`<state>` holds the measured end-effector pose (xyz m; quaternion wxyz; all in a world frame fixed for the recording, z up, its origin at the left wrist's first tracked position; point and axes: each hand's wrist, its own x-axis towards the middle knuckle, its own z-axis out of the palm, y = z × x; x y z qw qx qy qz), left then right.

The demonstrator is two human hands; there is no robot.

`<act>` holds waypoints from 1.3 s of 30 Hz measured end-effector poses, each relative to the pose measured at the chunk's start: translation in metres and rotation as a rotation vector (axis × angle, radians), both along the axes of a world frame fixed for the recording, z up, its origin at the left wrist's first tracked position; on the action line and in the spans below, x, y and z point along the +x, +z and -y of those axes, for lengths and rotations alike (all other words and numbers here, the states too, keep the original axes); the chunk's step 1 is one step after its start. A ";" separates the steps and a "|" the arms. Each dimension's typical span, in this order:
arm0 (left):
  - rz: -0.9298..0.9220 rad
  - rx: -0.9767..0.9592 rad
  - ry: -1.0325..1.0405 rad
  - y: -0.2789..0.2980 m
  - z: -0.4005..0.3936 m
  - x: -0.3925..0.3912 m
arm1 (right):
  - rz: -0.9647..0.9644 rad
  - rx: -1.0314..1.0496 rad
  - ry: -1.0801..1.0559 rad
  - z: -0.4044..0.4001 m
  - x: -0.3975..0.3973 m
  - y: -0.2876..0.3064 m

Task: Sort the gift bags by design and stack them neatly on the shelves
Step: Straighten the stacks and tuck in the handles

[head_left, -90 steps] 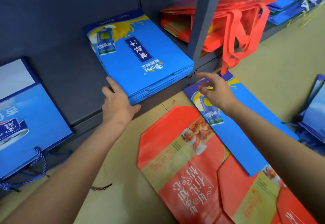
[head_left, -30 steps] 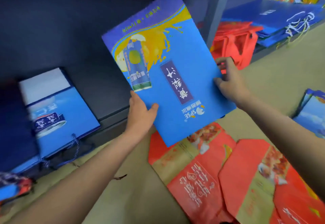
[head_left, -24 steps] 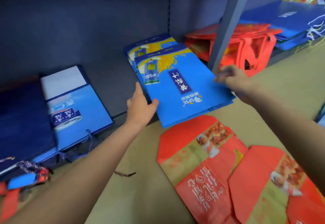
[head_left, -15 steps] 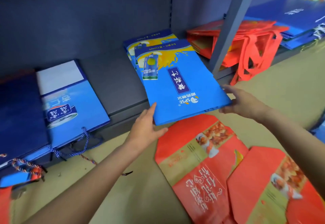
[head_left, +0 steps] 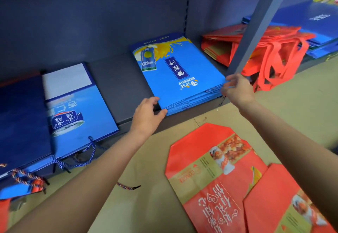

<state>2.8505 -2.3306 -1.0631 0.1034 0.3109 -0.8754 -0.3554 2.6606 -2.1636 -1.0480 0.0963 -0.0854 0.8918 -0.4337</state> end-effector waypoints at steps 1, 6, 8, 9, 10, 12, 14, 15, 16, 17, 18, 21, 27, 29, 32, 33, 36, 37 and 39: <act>0.007 -0.001 -0.031 -0.002 0.000 0.002 | -0.011 0.040 0.032 0.002 0.004 -0.001; 0.097 0.002 -0.190 -0.008 0.002 0.003 | 0.036 0.025 0.058 0.000 0.011 -0.008; 0.138 0.025 -0.244 -0.007 0.002 -0.001 | 0.084 0.037 0.087 -0.001 0.016 -0.007; 0.158 0.037 -0.249 -0.006 0.003 -0.003 | 0.100 0.043 0.099 0.000 0.020 -0.005; 0.166 0.052 -0.245 -0.005 0.003 -0.005 | 0.104 0.056 0.107 0.000 0.024 -0.001; 0.117 0.072 -0.209 -0.001 0.004 -0.005 | 0.058 0.093 0.118 0.001 0.031 0.005; 0.029 0.042 -0.132 0.005 0.007 0.003 | -0.002 0.105 0.135 0.004 0.038 0.017; 0.006 0.015 -0.081 0.009 0.012 0.014 | -0.013 0.102 0.168 0.012 0.045 0.022; -0.004 -0.023 -0.033 0.012 0.020 0.028 | -0.020 0.097 0.200 0.021 0.053 0.028; -0.008 -0.070 0.009 0.015 0.030 0.045 | -0.023 0.085 0.233 0.034 0.062 0.033; -0.014 -0.121 0.045 0.018 0.042 0.064 | -0.011 0.064 0.269 0.049 0.072 0.036; 0.038 -0.323 0.084 0.028 0.081 0.132 | 0.059 -0.020 0.390 0.102 0.112 0.034; 0.666 -0.368 0.189 0.022 0.143 0.263 | 0.065 0.212 0.743 0.203 0.211 0.009; 0.711 -0.337 0.204 0.017 0.152 0.280 | 0.117 0.367 0.704 0.219 0.234 0.003; 0.718 -0.345 0.195 0.015 0.155 0.279 | 0.136 0.375 0.555 0.224 0.244 -0.009; 0.721 -0.332 0.198 0.015 0.155 0.277 | 0.162 0.296 0.508 0.223 0.243 -0.012; 0.717 -0.302 0.205 0.014 0.155 0.274 | 0.301 -0.010 0.420 0.219 0.241 -0.016; 0.707 -0.303 0.214 0.014 0.154 0.273 | 0.323 -0.110 0.406 0.218 0.239 -0.013; 0.679 -0.314 0.252 0.014 0.155 0.273 | 0.248 -0.284 0.389 0.216 0.229 0.001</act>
